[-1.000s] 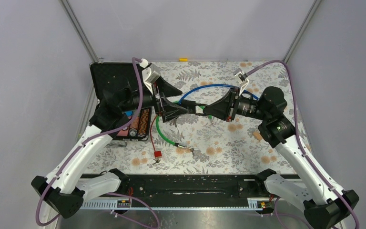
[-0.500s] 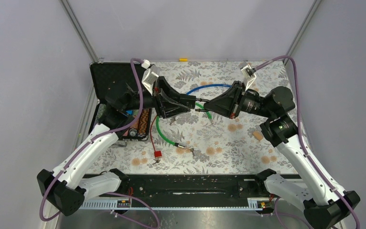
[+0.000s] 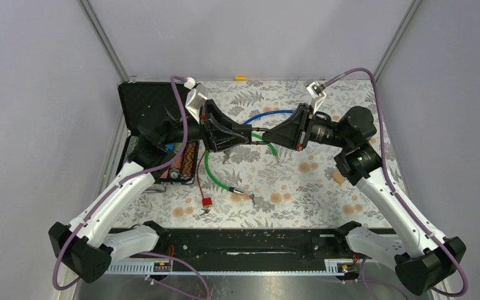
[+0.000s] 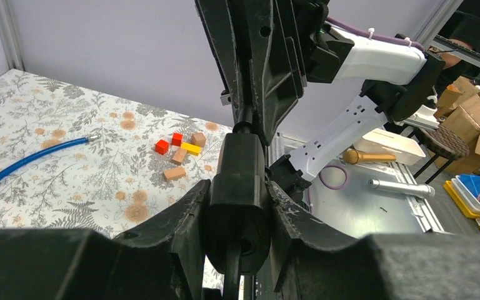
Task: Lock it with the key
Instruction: Lock the lock.
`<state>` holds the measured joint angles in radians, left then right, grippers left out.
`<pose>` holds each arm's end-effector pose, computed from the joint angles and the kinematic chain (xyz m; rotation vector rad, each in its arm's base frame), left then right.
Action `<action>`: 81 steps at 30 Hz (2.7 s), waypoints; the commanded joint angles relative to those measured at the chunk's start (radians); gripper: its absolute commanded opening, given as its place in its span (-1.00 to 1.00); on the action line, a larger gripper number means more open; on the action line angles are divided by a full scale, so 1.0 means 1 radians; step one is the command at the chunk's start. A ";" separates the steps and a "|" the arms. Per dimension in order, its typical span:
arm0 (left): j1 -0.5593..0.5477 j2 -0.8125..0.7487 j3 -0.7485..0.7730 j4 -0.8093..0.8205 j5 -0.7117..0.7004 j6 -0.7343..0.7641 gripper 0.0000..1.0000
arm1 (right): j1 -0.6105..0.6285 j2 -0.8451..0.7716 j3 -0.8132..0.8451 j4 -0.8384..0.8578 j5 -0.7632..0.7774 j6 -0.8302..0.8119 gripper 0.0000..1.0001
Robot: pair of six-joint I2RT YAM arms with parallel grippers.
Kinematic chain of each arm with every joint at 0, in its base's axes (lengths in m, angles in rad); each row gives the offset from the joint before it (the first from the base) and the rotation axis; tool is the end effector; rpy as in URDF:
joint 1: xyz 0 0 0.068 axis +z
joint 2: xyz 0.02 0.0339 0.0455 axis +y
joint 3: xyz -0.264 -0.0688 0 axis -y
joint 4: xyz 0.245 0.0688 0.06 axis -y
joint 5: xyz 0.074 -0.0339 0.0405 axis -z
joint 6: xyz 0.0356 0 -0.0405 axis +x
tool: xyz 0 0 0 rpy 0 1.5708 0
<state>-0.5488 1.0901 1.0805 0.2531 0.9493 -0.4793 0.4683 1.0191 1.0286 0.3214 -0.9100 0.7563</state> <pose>0.1858 -0.1475 0.4281 0.9277 1.3102 -1.4439 0.1807 0.1229 0.4318 -0.6896 1.4030 1.5545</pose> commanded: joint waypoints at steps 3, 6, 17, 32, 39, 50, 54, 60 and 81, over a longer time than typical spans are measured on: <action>-0.001 -0.017 0.046 0.051 -0.015 -0.075 -1.00 | 0.000 -0.001 0.101 -0.059 0.046 -0.148 -0.39; -0.002 -0.016 0.054 0.083 -0.017 -0.133 -1.00 | -0.002 0.000 0.096 -0.111 0.065 -0.201 0.14; 0.007 -0.035 0.091 0.000 -0.066 -0.158 -1.00 | -0.033 0.005 0.048 -0.024 -0.075 -0.108 0.05; 0.015 -0.040 0.097 0.045 -0.039 -0.234 -1.00 | -0.033 0.027 -0.021 0.169 -0.079 0.037 -1.00; 0.011 -0.004 0.088 0.050 -0.023 -0.292 -1.00 | -0.020 0.039 -0.027 0.211 -0.033 0.049 -1.00; -0.050 0.073 0.042 0.100 -0.006 -0.387 -1.00 | 0.129 0.054 0.045 -0.014 0.240 -0.178 -1.00; -0.074 0.088 0.034 0.095 -0.020 -0.382 -1.00 | 0.154 0.075 0.057 0.032 0.250 -0.149 -1.00; -0.086 0.126 -0.015 0.071 -0.032 -0.389 -1.00 | 0.187 0.107 0.086 0.055 0.256 -0.131 -1.00; -0.125 0.200 -0.116 0.097 -0.033 -0.353 -1.00 | 0.233 0.205 0.099 0.202 0.203 -0.012 -1.00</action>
<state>-0.5251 1.1957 0.9806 0.3805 0.7475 -0.8036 0.5591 1.1587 1.0641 0.2176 -0.5713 0.6697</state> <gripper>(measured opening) 0.349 0.067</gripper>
